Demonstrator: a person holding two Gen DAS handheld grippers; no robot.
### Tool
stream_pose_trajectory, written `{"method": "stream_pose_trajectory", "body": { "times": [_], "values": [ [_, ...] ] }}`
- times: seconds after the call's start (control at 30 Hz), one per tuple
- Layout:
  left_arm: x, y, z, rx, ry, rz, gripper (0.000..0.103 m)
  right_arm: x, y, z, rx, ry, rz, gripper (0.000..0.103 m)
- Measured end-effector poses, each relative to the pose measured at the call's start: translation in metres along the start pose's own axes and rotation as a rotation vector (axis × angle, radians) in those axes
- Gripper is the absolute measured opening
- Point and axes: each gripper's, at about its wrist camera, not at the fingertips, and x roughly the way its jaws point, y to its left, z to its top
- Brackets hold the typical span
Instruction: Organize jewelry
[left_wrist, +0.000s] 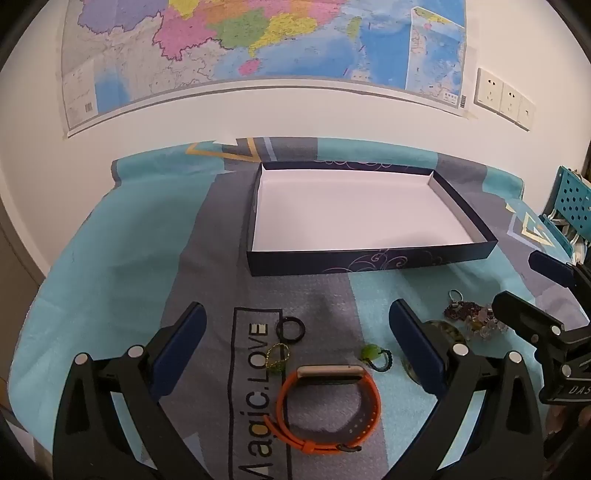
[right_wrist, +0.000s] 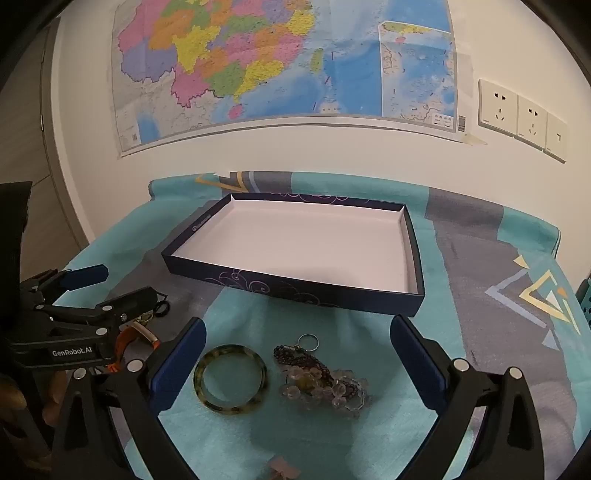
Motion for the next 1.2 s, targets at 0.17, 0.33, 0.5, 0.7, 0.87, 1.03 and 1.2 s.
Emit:
{"method": "stream_pose_trajectory", "body": {
  "times": [0.17,0.33,0.5,0.7,0.87,1.03,1.2],
  "values": [
    [0.0002,-0.0046,-0.0013,0.020,-0.010,0.018,0.097,0.0016,0.0002,-0.0014,0.007,0.007,0.005,0.096],
    [-0.0035,-0.0079,0.0017,0.018,-0.016,0.017,0.097,-0.0015,0.0020,-0.0083,0.001,-0.003,0.006,0.096],
    [-0.0047,-0.0080,0.0017,0.016,-0.019,0.014,0.097,-0.0004,0.0020,-0.0053,0.003,0.002,0.005,0.096],
    [-0.0059,-0.0075,-0.0006,0.015,-0.020,0.015,0.097,0.0004,0.0003,-0.0036,0.008,0.005,0.007,0.096],
    [-0.0059,-0.0026,-0.0001,0.014,-0.019,0.012,0.097,0.0006,0.0010,-0.0059,0.012,0.005,0.010,0.096],
    [-0.0059,-0.0027,-0.0001,0.016,-0.019,0.015,0.097,0.0008,0.0000,-0.0058,0.015,0.008,0.013,0.096],
    [-0.0058,-0.0028,0.0000,0.017,-0.020,0.016,0.097,0.0006,0.0001,-0.0060,0.017,0.007,0.017,0.096]
  ]
}}
